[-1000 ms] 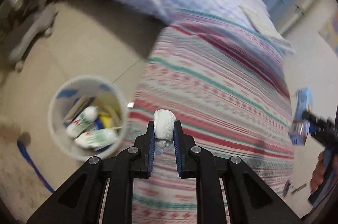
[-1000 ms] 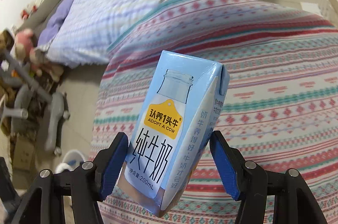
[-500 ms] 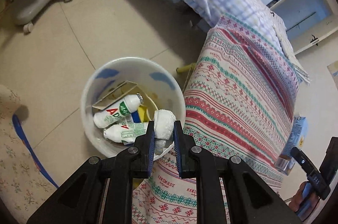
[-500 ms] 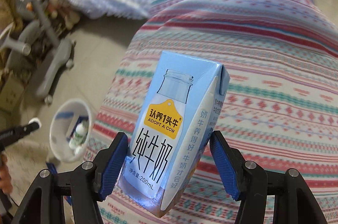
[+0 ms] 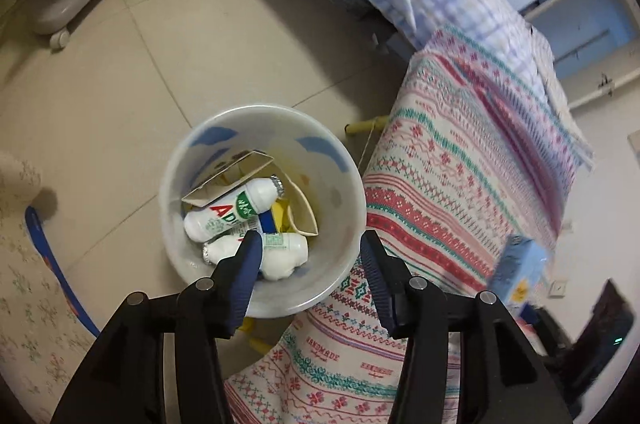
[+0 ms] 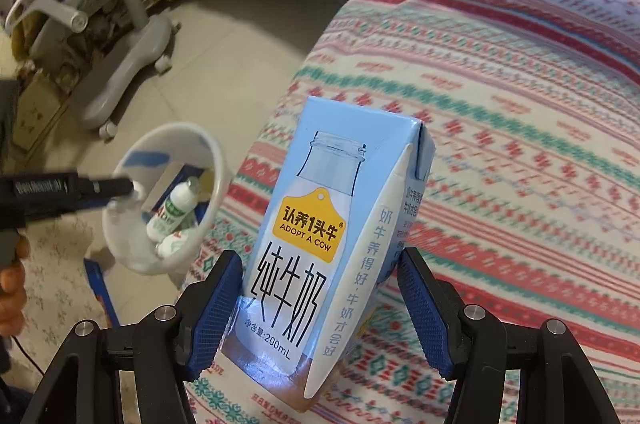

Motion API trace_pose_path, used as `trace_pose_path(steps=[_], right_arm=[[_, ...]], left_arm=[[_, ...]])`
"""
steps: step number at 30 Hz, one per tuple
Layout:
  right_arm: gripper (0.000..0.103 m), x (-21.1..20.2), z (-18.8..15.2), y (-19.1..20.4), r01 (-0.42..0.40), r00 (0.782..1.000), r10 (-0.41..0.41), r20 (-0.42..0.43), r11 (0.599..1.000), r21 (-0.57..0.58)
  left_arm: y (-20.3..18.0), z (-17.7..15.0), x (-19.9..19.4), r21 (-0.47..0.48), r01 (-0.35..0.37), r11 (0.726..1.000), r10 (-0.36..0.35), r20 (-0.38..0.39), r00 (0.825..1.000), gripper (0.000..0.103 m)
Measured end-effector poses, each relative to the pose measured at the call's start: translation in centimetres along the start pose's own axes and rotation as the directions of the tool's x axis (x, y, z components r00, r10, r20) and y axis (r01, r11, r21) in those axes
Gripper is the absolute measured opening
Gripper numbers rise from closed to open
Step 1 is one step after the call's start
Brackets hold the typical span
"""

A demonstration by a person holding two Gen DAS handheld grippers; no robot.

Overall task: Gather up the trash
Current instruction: 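Drop the tissue and milk carton into the wastebasket, opening both grippers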

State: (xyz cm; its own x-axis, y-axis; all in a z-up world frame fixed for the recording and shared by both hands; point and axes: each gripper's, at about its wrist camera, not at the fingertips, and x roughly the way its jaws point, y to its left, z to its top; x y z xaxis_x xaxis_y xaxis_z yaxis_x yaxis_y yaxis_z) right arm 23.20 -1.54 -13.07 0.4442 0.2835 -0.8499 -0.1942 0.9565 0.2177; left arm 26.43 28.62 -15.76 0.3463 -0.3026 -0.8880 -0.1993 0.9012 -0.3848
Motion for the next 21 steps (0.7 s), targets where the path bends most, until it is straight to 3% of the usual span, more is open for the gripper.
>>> trace_pose_path(steps=[7, 12, 15, 21], right_arm=[[0.069, 2.7, -0.2, 3.3, -0.031, 0.999, 0.031, -0.015, 0.998, -0.048], [0.069, 4.9, 0.3, 6.9, -0.096, 0.995, 0.094, -0.032, 0.993, -0.069], [0.069, 6.3, 1.2, 9.6, -0.144, 0.989, 0.141, -0.044, 0.985, -0.095], [0.071, 9.0, 4.1, 14.9, -0.137, 0.990, 0.132, -0.040, 0.970, -0.201]], left_arm=[[1.5, -1.2, -4.0, -0.046, 0.021, 0.999, -0.018, 0.074, 0.997, 0.054], [2.9, -1.0, -5.3, -0.073, -0.025, 0.997, 0.033, 0.114, 0.993, 0.054], [4.1, -0.8, -5.5, -0.112, -0.003, 0.994, 0.016, 0.114, 0.993, 0.054], [4.6, -0.7, -5.9, -0.125, 0.010, 0.992, 0.006, 0.124, 0.992, 0.054]])
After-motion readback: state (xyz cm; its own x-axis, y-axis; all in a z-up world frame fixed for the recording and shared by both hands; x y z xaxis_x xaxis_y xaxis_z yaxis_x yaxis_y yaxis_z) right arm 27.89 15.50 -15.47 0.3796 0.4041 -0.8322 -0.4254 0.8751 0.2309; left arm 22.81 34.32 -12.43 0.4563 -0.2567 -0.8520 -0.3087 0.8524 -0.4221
